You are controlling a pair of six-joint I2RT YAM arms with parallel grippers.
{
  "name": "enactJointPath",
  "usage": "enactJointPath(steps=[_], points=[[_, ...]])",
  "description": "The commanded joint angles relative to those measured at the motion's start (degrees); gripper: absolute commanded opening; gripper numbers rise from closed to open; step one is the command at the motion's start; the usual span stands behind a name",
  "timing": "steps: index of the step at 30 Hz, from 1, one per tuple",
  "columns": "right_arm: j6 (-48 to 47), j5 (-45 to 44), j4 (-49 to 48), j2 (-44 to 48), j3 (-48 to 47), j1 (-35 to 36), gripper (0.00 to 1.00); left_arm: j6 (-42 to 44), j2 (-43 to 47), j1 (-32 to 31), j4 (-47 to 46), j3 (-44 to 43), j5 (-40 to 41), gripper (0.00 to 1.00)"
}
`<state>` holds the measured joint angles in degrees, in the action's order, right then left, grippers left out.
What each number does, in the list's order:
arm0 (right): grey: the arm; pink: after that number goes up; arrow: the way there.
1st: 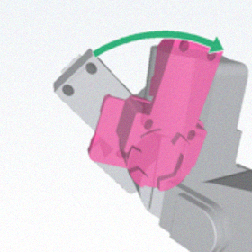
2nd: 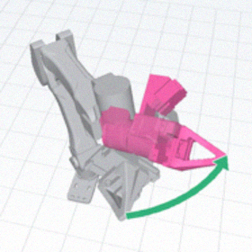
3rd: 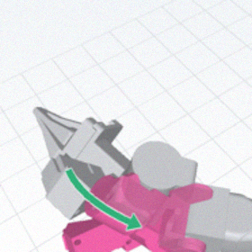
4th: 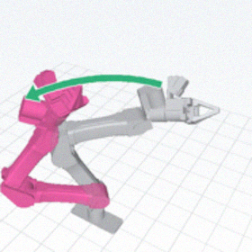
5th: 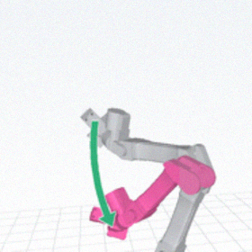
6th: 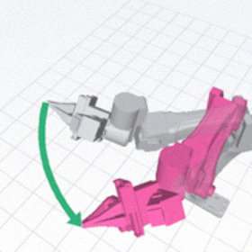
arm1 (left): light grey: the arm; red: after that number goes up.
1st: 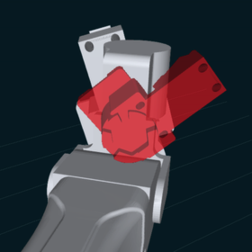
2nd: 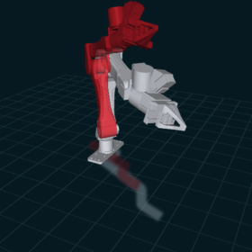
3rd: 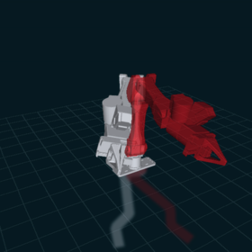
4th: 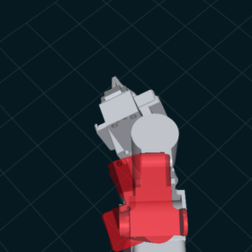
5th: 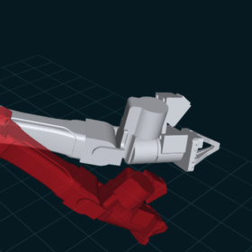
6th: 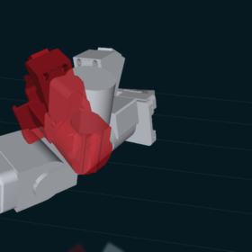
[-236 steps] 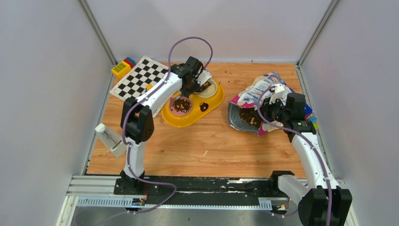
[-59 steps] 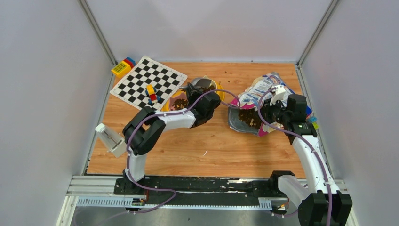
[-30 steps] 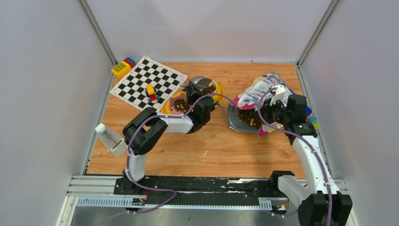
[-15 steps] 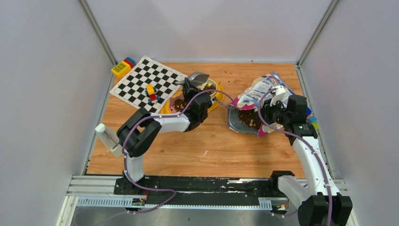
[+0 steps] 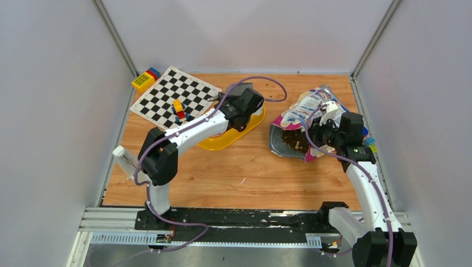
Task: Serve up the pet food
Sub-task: Pour the pet food into the pet food bowl.
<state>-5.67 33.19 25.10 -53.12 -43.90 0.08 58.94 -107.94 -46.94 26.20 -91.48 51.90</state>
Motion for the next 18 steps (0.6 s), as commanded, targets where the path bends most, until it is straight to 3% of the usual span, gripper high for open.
enactJointPath(steps=[1,6,18], points=[[1.5,7.0,-2.8,2.7,-1.5,0.5,0.0,-19.6,0.8,1.1,21.7,-7.0,-9.7,0.0],[1.7,7.0,-2.7,2.8,-1.5,0.5,0.0,-27.6,6.4,2.5,23.7,-6.3,-20.0,0.0],[2.4,6.4,-2.7,2.1,-2.8,0.5,0.0,-28.8,25.2,1.8,13.1,15.3,-37.3,0.0]])
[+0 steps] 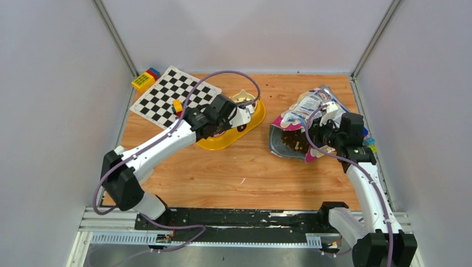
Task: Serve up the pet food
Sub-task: Place the spatula at the center of the board.
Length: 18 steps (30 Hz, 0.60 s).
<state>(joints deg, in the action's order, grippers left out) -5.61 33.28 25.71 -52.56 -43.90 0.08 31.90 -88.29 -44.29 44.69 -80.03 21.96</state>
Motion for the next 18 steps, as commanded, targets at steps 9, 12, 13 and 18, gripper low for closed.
enactJointPath(steps=[9,12,13,18], points=[[2.9,6.9,-2.0,-0.8,-8.3,-1.2,0.0,5.1,17.3,-10.3,-14.1,22.5,-17.2,0.0],[3.1,6.6,-1.4,-1.2,-10.4,-1.5,0.0,8.4,18.5,-14.7,-17.0,28.5,-19.3,0.0],[3.1,6.6,-1.3,-1.3,-11.0,-1.6,0.0,9.1,18.6,-15.7,-17.6,29.6,-19.1,0.0],[3.1,6.7,-0.2,-1.6,-13.8,-1.9,0.0,11.5,14.0,-21.7,-24.4,34.4,-14.7,0.0]])
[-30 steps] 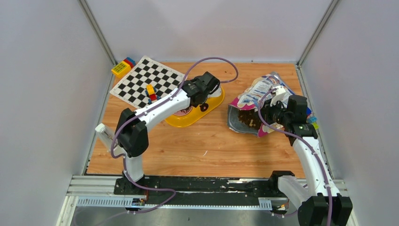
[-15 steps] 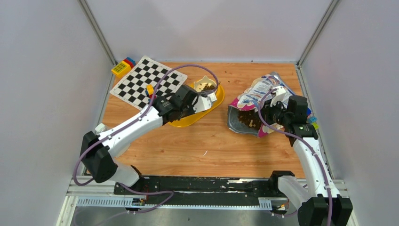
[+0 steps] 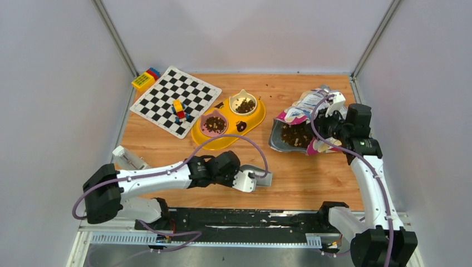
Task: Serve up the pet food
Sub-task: Place the spatula at the center of the board.
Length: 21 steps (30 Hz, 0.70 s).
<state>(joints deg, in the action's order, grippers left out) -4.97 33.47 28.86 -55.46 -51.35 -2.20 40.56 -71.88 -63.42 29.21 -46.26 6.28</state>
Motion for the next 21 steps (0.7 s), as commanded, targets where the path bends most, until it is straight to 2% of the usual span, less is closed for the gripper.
enactJointPath(steps=[1,6,9,10,11,12,13,14,15,16,18,21], points=[[2.5,6.7,-3.2,1.3,-6.7,0.3,0.0,2.4,-4.7,-2.7,-9.3,0.3,1.0,0.0],[3.0,7.3,-2.5,2.0,-8.1,0.3,0.0,-0.3,-11.1,-2.8,-12.0,-1.4,1.8,0.0],[3.4,8.6,-1.8,2.9,-8.8,0.3,0.0,-0.6,-11.8,-2.7,-13.8,-0.5,3.9,0.0],[3.6,9.0,-1.6,3.1,-9.2,0.3,0.0,-0.5,-11.7,-2.7,-14.0,0.1,4.2,0.03],[3.7,9.3,-1.4,3.3,-9.6,0.3,0.0,-0.4,-11.6,-2.7,-13.8,0.7,4.5,0.1],[3.8,9.5,-1.1,3.5,-10.1,0.3,0.0,-0.4,-11.0,-2.7,-13.7,1.0,4.5,0.29],[3.9,9.6,-0.9,3.7,-10.4,0.3,0.0,-0.4,-10.6,-2.7,-13.6,1.7,4.2,0.38],[4.1,9.7,-0.8,3.8,-10.7,0.3,0.0,-0.3,-9.7,-2.7,-13.6,2.1,4.0,0.55],[4.2,9.7,-0.7,3.9,-10.9,0.3,0.0,-0.4,-9.3,-2.7,-13.6,2.5,3.7,0.61],[4.3,9.6,-0.5,4.0,-11.1,0.3,0.0,-0.4,-8.6,-2.7,-13.6,2.6,3.7,0.78],[4.3,9.4,-0.1,3.9,-11.3,0.4,0.0,-0.5,-7.3,-2.7,-13.2,2.4,4.6,0.96],[3.6,8.8,1.5,3.3,-12.6,0.3,0.0,0.5,-4.4,-1.9,-11.0,0.4,5.0,1.0]])
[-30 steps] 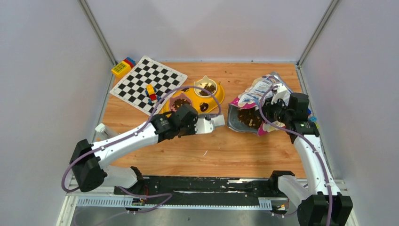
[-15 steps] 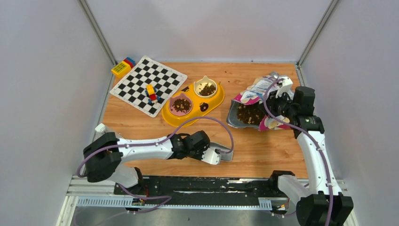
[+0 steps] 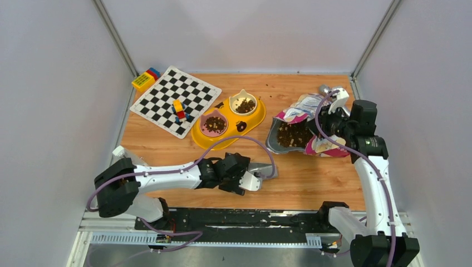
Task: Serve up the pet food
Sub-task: Place the spatula at the center of the board, then close the pet food bag at the center of the board.
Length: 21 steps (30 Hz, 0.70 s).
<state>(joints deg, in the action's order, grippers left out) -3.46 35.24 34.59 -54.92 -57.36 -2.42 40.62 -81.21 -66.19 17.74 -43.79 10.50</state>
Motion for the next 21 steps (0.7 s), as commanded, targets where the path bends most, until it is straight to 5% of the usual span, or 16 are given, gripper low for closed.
enactJointPath(steps=[1,7,13,21], points=[[1.7,6.9,-3.7,2.6,-7.2,0.6,0.0,0.7,7.0,1.3,2.1,-2.8,0.2,1.0],[1.4,7.2,0.8,2.1,-13.6,0.7,0.0,6.5,11.8,5.5,9.3,-17.4,0.8,1.0],[0.1,6.9,6.6,0.6,-21.4,0.7,0.0,12.2,4.9,5.8,7.3,-28.8,4.6,1.0],[-4.6,2.8,12.8,-0.4,-29.2,0.6,0.0,17.8,-7.4,10.7,15.3,-48.8,-4.7,1.0]])
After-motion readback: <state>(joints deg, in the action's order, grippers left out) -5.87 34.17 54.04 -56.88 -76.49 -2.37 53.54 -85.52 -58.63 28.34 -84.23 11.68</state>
